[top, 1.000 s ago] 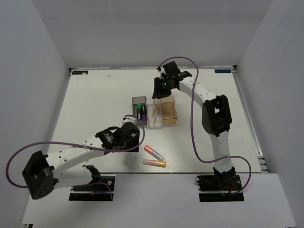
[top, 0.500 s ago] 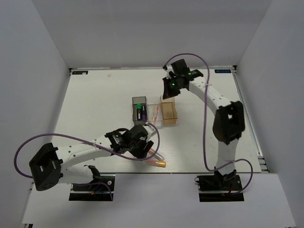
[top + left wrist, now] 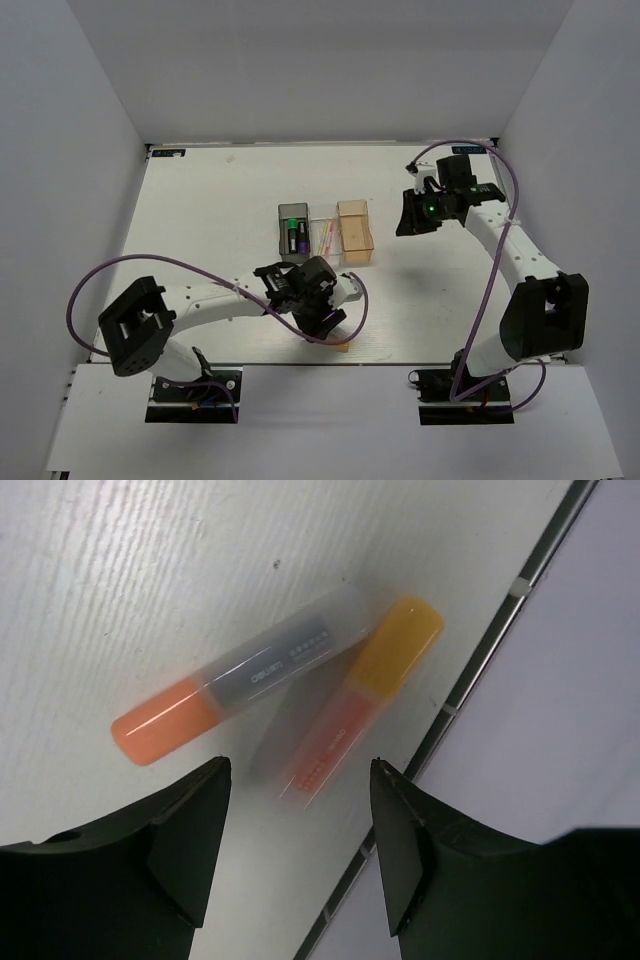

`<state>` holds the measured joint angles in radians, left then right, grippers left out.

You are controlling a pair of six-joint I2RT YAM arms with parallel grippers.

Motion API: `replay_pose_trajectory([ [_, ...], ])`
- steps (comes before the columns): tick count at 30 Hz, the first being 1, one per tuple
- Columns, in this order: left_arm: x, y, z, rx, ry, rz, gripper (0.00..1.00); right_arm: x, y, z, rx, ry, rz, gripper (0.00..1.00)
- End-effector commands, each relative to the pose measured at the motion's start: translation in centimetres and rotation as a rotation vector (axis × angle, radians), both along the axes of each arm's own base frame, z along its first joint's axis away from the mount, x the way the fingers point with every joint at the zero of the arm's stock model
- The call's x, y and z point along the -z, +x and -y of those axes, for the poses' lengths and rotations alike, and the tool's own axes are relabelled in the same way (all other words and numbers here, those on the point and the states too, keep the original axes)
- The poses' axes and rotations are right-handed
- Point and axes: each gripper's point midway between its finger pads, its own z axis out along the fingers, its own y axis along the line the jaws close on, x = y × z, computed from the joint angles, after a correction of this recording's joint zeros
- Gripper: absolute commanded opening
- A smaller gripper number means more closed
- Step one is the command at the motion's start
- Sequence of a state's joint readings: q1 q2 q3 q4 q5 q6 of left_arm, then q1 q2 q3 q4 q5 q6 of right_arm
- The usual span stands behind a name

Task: Sort the stationery into containers
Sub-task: Grab a piece of stationery with the left arm

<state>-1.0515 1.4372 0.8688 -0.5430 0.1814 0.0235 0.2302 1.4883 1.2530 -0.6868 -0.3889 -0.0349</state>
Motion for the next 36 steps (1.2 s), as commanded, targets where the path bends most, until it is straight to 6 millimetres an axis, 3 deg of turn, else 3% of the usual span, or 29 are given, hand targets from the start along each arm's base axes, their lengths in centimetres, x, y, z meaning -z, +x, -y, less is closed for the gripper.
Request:
replay_pose_trajectory([
  [1,0.0,-1.2,0.8,0.108,-0.002,-0.054,0.68,-1.4,-0.7,0.4,-0.016,0.051,0.033,0.26],
  [13,3.1,-1.9,0.8,0.144,0.077,-0.101,0.69,-1.4,-3.2,2.8,0.068,0.189,-0.026,0.31],
  [18,5.3,-2.2,-0.2,0.14,0.176,-0.067,0.59,-1.5,-3.6,3.4,0.092,0.229,-0.033,0.32],
  [20,6.3,-2.0,-0.2,0.139,0.21,-0.015,0.48,-1.6,-3.5,4.3,0.121,0.246,-0.027,0.34],
  [22,7.5,-2.3,-1.6,0.141,0.282,0.011,0.37,-1.8,-3.6,4.7,0.133,0.268,-0.032,0.35],
  [27,9.1,-2.0,-3.2,0.13,0.399,0.124,0.25,-1.7,-3.8,5.5,0.157,0.31,-0.031,0.36],
  [30,9.1,-2.1,-3.3,0.124,0.409,0.132,0.15,-1.6,-3.9,5.9,0.169,0.334,-0.039,0.36],
  [32,8.6,-2.0,-3.1,0.115,0.406,0.142,0.01,-1.7,-4.0,5.9,0.168,0.357,-0.044,0.36],
  [35,6.9,-1.8,-2.3,0.107,0.383,0.158,0.0,-1.9,-4.2,6.2,0.175,0.383,-0.047,0.4],
  [36,5.4,-1.6,-1.2,0.092,0.333,0.171,0.0,-1.8,-4.2,6.2,0.175,0.386,-0.048,0.41],
])
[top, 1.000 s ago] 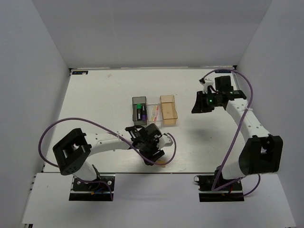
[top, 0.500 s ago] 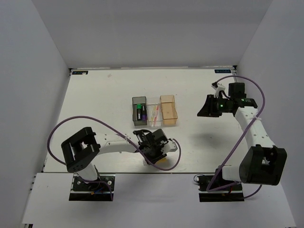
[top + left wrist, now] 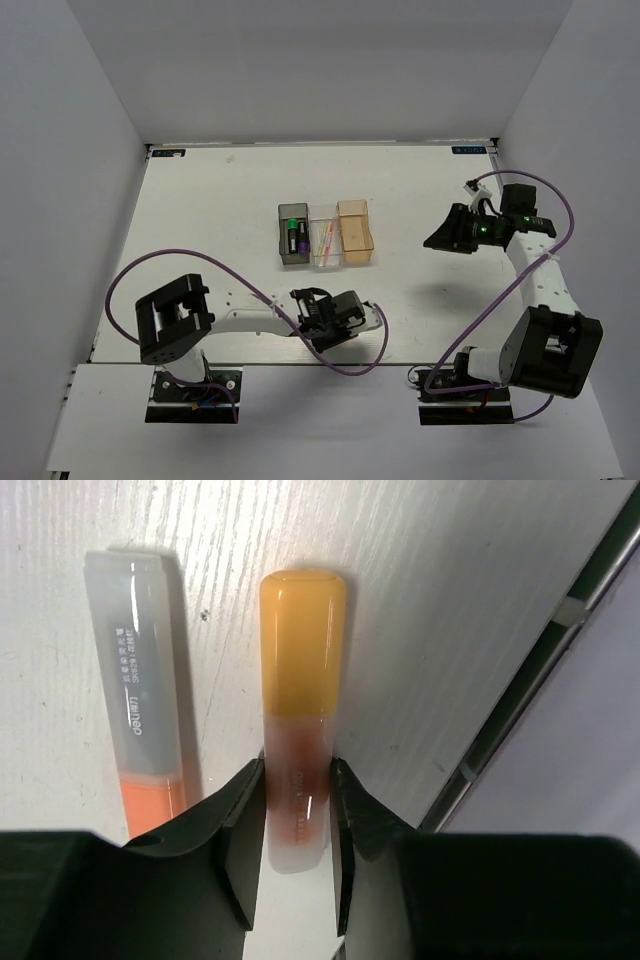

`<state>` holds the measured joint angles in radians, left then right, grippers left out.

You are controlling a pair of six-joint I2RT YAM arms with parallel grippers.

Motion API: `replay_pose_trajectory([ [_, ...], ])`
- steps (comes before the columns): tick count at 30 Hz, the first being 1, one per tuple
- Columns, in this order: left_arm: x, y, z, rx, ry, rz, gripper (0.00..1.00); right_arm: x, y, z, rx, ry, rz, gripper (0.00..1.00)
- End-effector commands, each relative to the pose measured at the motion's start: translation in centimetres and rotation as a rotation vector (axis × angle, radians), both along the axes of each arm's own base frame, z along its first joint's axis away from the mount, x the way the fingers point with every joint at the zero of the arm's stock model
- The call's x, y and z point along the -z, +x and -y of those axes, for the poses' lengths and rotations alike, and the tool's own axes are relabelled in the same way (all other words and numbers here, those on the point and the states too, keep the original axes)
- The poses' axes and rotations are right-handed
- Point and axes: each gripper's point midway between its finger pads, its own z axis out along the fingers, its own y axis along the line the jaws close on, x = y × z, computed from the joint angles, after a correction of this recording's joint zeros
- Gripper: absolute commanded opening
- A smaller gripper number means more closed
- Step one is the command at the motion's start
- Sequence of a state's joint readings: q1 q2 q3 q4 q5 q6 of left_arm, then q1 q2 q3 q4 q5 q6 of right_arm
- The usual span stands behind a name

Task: Sort the stationery into containers
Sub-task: Grab a piece of stationery with the left arm, then place the stationery into the container

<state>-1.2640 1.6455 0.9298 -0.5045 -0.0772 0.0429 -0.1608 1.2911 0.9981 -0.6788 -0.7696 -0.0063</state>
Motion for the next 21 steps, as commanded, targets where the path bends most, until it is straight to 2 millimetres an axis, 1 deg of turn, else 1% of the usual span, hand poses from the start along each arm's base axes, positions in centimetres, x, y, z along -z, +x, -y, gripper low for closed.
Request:
replay_pose_trajectory([
  [1,0.3,0.1,-2.5,-0.041,0.108,0.014,0.0,-1.3,-0.4,-0.2,-0.016,0.056,0.043,0.44],
  [2,-1.1,0.3,-2.2,-0.046,0.082,0.026,0.0,-1.1,-0.5,-0.2,-0.026,0.051,0.049,0.52],
  [4,-3.7,1.4,-0.2,-0.072,0.001,0.04,0.0,-0.8,-0.7,0.1,-0.041,0.031,0.063,0.63],
  [5,-5.1,2.4,0.5,-0.096,-0.043,0.022,0.0,-0.6,-0.8,0.2,-0.042,0.018,0.063,0.71],
  [6,-6.4,2.7,1.1,-0.136,-0.094,0.014,0.0,-0.4,-0.9,0.4,-0.041,0.007,0.063,0.71],
  [7,-8.4,3.5,2.6,-0.157,-0.161,0.016,0.0,-0.2,-1.1,0.5,-0.047,-0.005,0.072,0.71],
  [9,-9.9,4.9,3.4,-0.203,-0.236,-0.024,0.0,0.3,-1.4,0.6,-0.047,-0.02,0.072,0.64],
  [10,-10.3,5.1,3.8,-0.234,-0.256,-0.041,0.0,0.2,-1.5,0.6,-0.055,-0.027,0.088,0.6],
  [11,-12.2,6.7,4.7,-0.261,-0.324,-0.047,0.0,0.2,-1.6,0.7,-0.058,-0.038,0.098,0.53],
  [12,-13.0,7.5,5.3,-0.28,-0.361,-0.044,0.0,0.4,-1.7,0.7,-0.06,-0.045,0.1,0.47],
  [13,-13.7,8.9,5.8,-0.341,-0.392,-0.049,0.0,0.4,-1.7,0.8,-0.062,-0.059,0.116,0.36],
  [14,-14.7,9.9,6.4,-0.363,-0.427,-0.044,0.0,0.6,-1.7,1.0,-0.054,-0.075,0.118,0.22],
  [15,-16.1,12.4,6.4,-0.422,-0.474,-0.012,0.0,1.0,-1.9,1.1,-0.052,-0.084,0.109,0.0],
  [16,-15.4,13.3,7.0,-0.482,-0.481,-0.043,0.0,1.0,-1.8,1.3,-0.053,-0.094,0.124,0.0],
  [17,-16.7,14.6,7.7,-0.508,-0.525,-0.035,0.0,1.0,-1.8,1.3,-0.051,-0.101,0.129,0.0],
  [18,-17.2,15.9,8.6,-0.547,-0.557,-0.04,0.0,1.1,-2.0,1.4,-0.049,-0.104,0.124,0.0],
  [19,-16.4,17.8,8.2,-0.599,-0.551,-0.047,0.0,1.1,-2.1,1.3,-0.053,-0.107,0.131,0.0],
  [20,-19.0,19.3,9.4,-0.623,-0.631,-0.035,0.0,1.0,-2.1,1.3,-0.051,-0.104,0.134,0.0],
  [21,-18.1,21.5,9.8,-0.704,-0.643,-0.059,0.0,0.7,-2.1,1.2,-0.053,-0.101,0.145,0.0],
])
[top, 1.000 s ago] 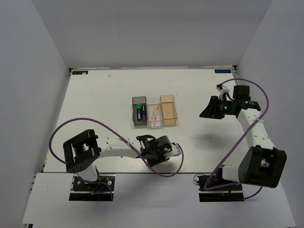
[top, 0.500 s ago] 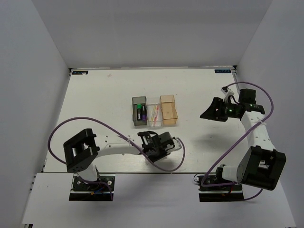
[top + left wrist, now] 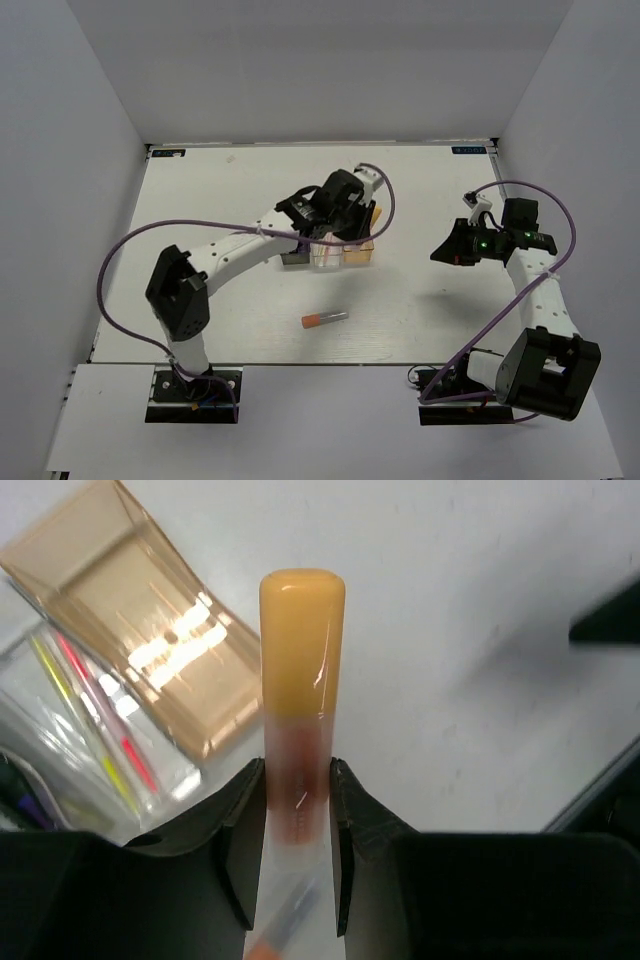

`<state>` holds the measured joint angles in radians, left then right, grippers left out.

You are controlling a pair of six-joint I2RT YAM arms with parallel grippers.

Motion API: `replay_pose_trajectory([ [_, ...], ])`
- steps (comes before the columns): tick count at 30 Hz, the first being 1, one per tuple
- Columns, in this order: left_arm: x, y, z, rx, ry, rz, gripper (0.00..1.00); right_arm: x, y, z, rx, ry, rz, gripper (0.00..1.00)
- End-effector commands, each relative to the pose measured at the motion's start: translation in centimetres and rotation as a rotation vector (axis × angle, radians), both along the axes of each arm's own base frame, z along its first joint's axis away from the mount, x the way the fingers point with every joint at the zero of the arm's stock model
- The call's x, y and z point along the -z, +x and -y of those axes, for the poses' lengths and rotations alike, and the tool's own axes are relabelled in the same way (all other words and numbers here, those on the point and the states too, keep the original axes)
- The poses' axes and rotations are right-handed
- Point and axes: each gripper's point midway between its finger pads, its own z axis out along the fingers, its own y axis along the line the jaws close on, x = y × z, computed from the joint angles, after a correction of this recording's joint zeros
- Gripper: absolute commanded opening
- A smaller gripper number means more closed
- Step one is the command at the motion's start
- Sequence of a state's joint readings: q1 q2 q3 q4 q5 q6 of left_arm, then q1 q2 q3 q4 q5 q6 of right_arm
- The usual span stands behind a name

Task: Sort the stationery into containers
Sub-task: Place the stationery into the container

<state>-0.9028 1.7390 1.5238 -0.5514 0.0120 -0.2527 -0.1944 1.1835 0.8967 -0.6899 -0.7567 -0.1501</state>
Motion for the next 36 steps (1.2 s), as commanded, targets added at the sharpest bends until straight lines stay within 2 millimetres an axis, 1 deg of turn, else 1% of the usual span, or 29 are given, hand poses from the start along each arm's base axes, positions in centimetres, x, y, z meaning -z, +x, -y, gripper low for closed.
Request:
replay_pose_trajectory([
  [1,-1.3,4.6,1.6,-0.154,-0.14,-0.055,0.0,-0.5,0.1,0.1,-0.009,-0.021,0.053,0.0],
  [2,-1.2,5.9,2.7,-0.199,-0.171,-0.077,0.0,-0.5,0.1,0.1,-0.008,-0.019,0.055,0.0],
  [4,-0.9,7.4,2.7,-0.241,-0.179,-0.088,0.0,-0.6,0.1,0.2,-0.007,-0.019,0.058,0.0],
  [5,0.5,8.3,3.2,-0.27,-0.172,-0.115,0.0,-0.7,0.1,0.2,-0.008,-0.017,0.061,0.0],
  [6,-0.2,9.2,3.3,-0.293,-0.178,-0.092,0.0,-0.6,-0.1,0.0,-0.013,-0.016,0.058,0.0],
  [7,0.0,9.8,3.0,-0.324,-0.158,-0.084,0.0,-0.6,-0.1,0.0,-0.015,-0.014,0.06,0.09],
  [8,1.3,10.2,3.0,-0.339,-0.145,-0.101,0.02,-0.6,-0.1,0.0,-0.014,-0.008,0.053,0.21],
  [10,2.3,10.7,2.9,-0.38,-0.149,-0.11,0.05,-0.5,-0.2,-0.1,-0.019,-0.007,0.051,0.39],
  [11,2.7,11.4,2.3,-0.409,-0.149,-0.109,0.05,-0.7,-0.2,-0.1,-0.021,-0.003,0.055,0.43],
  [13,3.8,11.8,2.0,-0.439,-0.138,-0.115,0.1,-0.7,-0.3,-0.1,-0.03,-0.003,0.053,0.49],
  [14,4.2,12.0,1.5,-0.459,-0.12,-0.111,0.12,-0.8,-0.4,-0.3,-0.036,0.001,0.052,0.56],
  [16,5.0,12.1,1.4,-0.47,-0.099,-0.109,0.15,-0.9,-0.3,-0.2,-0.04,-0.003,0.062,0.58],
  [17,5.1,12.2,1.1,-0.48,-0.093,-0.106,0.23,-0.9,-0.4,-0.2,-0.04,0.0,0.059,0.66],
  [18,5.3,12.0,1.1,-0.475,-0.089,-0.11,0.26,-1.0,-0.5,-0.3,-0.048,-0.001,0.064,0.71],
  [19,5.6,12.0,0.9,-0.477,-0.083,-0.111,0.3,-0.9,-0.7,-0.5,-0.053,0.006,0.056,0.73],
  [20,5.5,12.0,0.8,-0.481,-0.084,-0.109,0.41,-0.9,-0.8,-0.5,-0.061,0.008,0.058,0.82],
  [21,5.2,12.0,0.8,-0.478,-0.086,-0.105,0.46,-1.2,-0.7,-0.6,-0.067,0.01,0.065,0.87],
  [22,5.1,12.0,0.8,-0.477,-0.092,-0.101,0.49,-1.3,-1.0,-0.8,-0.078,0.027,0.059,0.9],
  [25,4.2,11.7,0.4,-0.475,-0.09,-0.096,0.55,-2.1,-1.5,-1.7,-0.139,0.075,0.077,0.9],
  [27,4.2,11.5,0.2,-0.474,-0.082,-0.098,0.57,-2.1,-1.6,-2.0,-0.18,0.09,0.085,0.88],
  [28,3.6,11.5,0.2,-0.474,-0.088,-0.094,0.58,-2.8,-2.0,-2.6,-0.204,0.14,0.089,0.85],
  [29,3.6,11.5,0.1,-0.474,-0.084,-0.096,0.58,-2.9,-2.2,-2.8,-0.229,0.148,0.103,0.8],
  [30,3.7,11.4,-0.2,-0.479,-0.079,-0.091,0.47,-3.2,-2.3,-3.0,-0.242,0.156,0.114,0.54],
  [31,2.4,11.1,-0.4,-0.477,-0.097,-0.077,0.33,-3.7,-2.6,-3.5,-0.29,0.182,0.156,0.37],
  [32,2.4,10.9,-0.7,-0.477,-0.094,-0.074,0.19,-4.0,-2.6,-3.8,-0.309,0.184,0.173,0.2],
  [33,1.2,10.5,-1.2,-0.472,-0.105,-0.056,0.04,-4.2,-2.6,-3.9,-0.323,0.185,0.189,0.0],
  [34,-0.7,10.1,-1.7,-0.472,-0.126,-0.031,0.01,-5.1,-2.2,-4.4,-0.379,0.178,0.259,0.0],
  [35,-0.3,9.4,-2.5,-0.458,-0.09,-0.026,0.01,-5.5,-2.4,-5.1,-0.42,0.191,0.282,0.0],
  [36,-1.8,8.3,-3.6,-0.462,-0.097,0.003,0.03,-5.7,-2.7,-5.8,-0.463,0.2,0.287,0.0],
])
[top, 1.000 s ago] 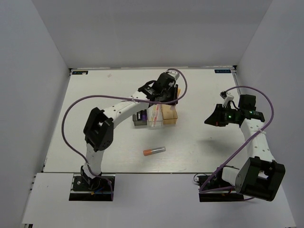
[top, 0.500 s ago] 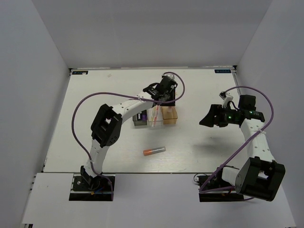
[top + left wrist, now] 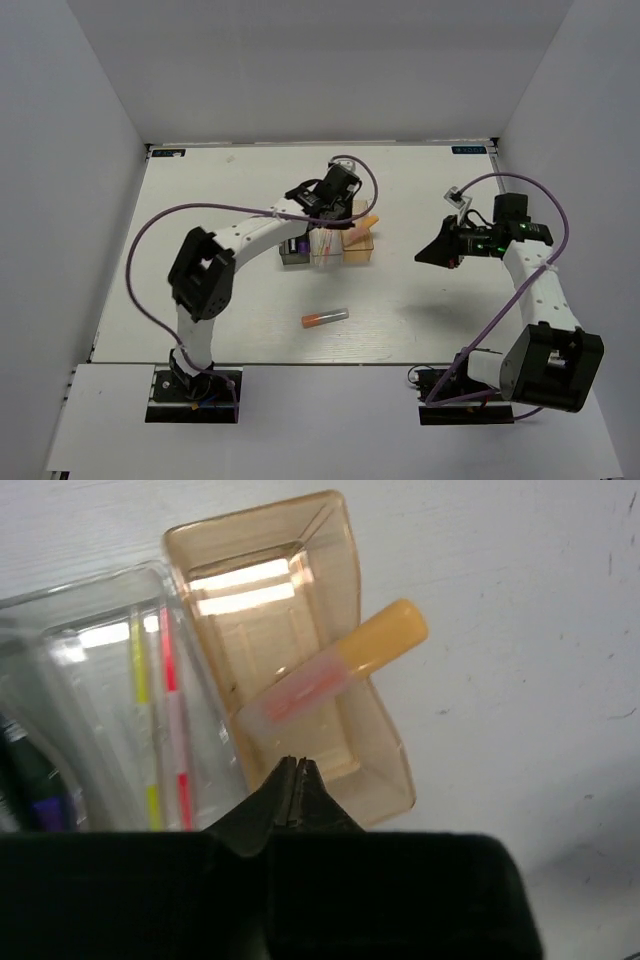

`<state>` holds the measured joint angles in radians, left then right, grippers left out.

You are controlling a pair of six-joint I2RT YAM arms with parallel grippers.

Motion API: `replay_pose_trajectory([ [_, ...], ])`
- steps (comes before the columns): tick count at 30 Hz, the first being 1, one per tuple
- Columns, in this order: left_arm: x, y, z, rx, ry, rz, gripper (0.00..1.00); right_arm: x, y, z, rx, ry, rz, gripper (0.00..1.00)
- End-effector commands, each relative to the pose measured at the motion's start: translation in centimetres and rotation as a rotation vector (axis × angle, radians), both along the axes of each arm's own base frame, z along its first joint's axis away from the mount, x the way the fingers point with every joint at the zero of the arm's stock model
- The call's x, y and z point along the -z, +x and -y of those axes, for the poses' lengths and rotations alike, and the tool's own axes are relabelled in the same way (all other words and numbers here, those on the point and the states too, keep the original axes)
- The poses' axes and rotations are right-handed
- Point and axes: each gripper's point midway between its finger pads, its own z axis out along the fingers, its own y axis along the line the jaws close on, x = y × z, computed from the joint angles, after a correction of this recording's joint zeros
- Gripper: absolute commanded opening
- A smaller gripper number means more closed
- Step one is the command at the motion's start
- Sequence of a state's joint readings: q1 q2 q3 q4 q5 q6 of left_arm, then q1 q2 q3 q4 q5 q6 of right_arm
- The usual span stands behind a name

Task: Sort the stationery into containers
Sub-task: Place the stationery into the container, then grab a piece of stationery with the right arm

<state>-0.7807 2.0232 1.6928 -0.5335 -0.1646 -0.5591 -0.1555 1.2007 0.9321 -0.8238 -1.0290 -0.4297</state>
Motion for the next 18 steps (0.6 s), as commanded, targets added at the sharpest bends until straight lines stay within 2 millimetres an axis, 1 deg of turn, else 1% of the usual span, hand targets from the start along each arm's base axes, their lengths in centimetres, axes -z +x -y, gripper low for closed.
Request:
replay_pose_trajectory([
  [1,-8.7,-2.1,-3.0,-0.011,-0.046,0.158,0.09,-3.0,-0.2,-2.7,-0.219,0.072,0.213,0.0],
  [2,-11.5,-4.1,-4.8,0.006,-0.068,0.214,0.2,-3.6,0.1,-3.1,-0.253,0.07,0.257,0.0],
  [3,-9.8,-5.4,-6.1,0.013,-0.028,0.19,0.37,-3.2,-0.7,-5.2,-0.379,0.065,0.322,0.03],
  [4,-8.1,-6.9,-7.4,0.015,0.016,0.169,0.45,-2.9,-0.8,-5.9,-0.421,0.063,0.324,0.08],
  [5,-11.5,-8.5,-9.3,0.005,-0.032,0.226,0.62,-1.6,-1.6,-8.0,-0.526,0.059,0.322,0.2],
  [6,-9.8,-9.7,-10.6,0.0,-0.012,0.203,0.7,-0.7,-1.4,-8.4,-0.573,0.015,0.357,0.2],
  [7,-7.1,-11.3,-12.6,-0.017,0.05,0.151,0.76,0.0,-1.5,-9.1,-0.609,-0.011,0.369,0.36],
  [8,-9.7,-12.5,-14.2,-0.034,-0.013,0.206,0.8,0.7,-2.3,-10.6,-0.682,-0.031,0.378,0.41],
  [9,-5.4,-14.5,-16.7,-0.039,0.08,0.124,0.84,2.7,-2.3,-11.9,-0.758,-0.082,0.394,0.48],
  [10,-6.2,-15.1,-17.9,-0.075,0.056,0.15,0.86,4.1,-2.9,-12.7,-0.813,-0.147,0.4,0.52],
  [11,-6.1,-16.0,-19.4,-0.098,0.055,0.154,0.88,5.3,-2.8,-12.9,-0.839,-0.204,0.408,0.54],
  [12,-4.0,-17.3,-21.0,-0.113,0.079,0.127,0.88,6.9,-3.1,-14.0,-0.903,-0.226,0.421,0.55],
  [13,-3.2,-17.9,-22.2,-0.13,0.105,0.11,0.89,8.0,-3.7,-14.6,-0.953,-0.283,0.437,0.55],
  [14,-3.0,-18.6,-23.3,-0.148,0.107,0.109,0.89,8.5,-3.7,-14.9,-0.972,-0.304,0.449,0.55],
  [15,-1.7,-19.3,-24.4,-0.17,0.109,0.095,0.89,10.1,-4.0,-15.5,-1.019,-0.357,0.444,0.55],
  [17,-1.0,-19.9,-25.8,-0.199,0.123,0.078,0.9,10.6,-3.9,-16.1,-1.043,-0.383,0.467,0.55],
  [18,-0.5,-20.4,-26.4,-0.211,0.112,0.081,0.9,11.8,-3.5,-15.8,-1.05,-0.432,0.457,0.56],
])
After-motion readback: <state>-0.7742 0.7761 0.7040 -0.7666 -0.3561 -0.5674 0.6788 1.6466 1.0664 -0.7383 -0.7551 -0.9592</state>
